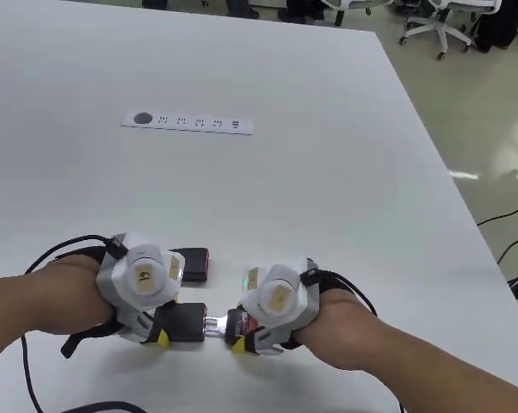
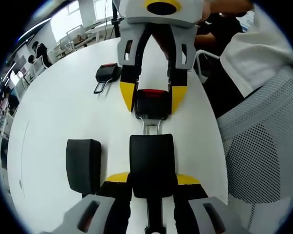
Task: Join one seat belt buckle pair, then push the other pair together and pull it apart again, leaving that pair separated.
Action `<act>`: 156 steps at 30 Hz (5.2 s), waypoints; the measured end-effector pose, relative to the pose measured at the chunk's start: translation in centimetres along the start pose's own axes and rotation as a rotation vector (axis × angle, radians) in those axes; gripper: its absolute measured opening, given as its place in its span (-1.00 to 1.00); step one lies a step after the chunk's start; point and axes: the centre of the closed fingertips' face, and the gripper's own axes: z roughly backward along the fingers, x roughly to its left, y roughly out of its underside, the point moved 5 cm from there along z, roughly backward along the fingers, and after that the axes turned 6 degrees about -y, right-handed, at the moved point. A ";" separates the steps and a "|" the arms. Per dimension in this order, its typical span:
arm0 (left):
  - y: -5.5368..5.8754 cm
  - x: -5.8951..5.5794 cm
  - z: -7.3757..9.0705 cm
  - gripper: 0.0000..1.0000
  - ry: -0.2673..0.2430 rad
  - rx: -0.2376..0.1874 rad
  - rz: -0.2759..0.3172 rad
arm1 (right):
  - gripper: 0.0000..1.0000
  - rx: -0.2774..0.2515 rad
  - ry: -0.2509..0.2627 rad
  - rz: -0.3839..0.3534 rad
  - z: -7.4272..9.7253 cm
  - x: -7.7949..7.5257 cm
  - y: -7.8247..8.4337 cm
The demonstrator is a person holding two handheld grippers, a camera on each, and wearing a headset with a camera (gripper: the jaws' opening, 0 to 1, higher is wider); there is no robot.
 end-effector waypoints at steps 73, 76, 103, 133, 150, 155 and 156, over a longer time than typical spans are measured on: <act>0.9 0.2 0.2 -0.37 -0.004 -0.059 0.029 | -0.39 -0.088 -0.020 -0.011 -1.5 -0.2 -1.6; 0.8 0.1 0.1 -0.37 -0.001 -0.057 0.024 | -0.39 -0.091 -0.023 -0.003 -1.5 -0.4 -1.7; 0.8 0.0 0.3 -0.36 -0.016 -0.036 0.054 | -0.36 -0.070 -0.017 0.008 -1.3 -0.4 -2.0; -2.0 3.5 4.3 -0.11 -0.104 -0.079 0.114 | -0.33 -0.125 0.040 -0.049 4.5 -2.9 -0.3; -0.3 9.5 2.2 -0.10 -0.121 -0.067 0.143 | -0.32 -0.042 0.115 -0.103 7.6 -8.5 5.1; 0.4 9.7 0.8 -0.09 -0.098 -0.051 0.137 | -0.30 0.004 0.091 -0.095 7.4 -9.1 6.4; 0.4 9.7 0.5 -0.09 -0.097 -0.045 0.124 | -0.31 0.011 0.075 -0.100 7.4 -8.8 6.4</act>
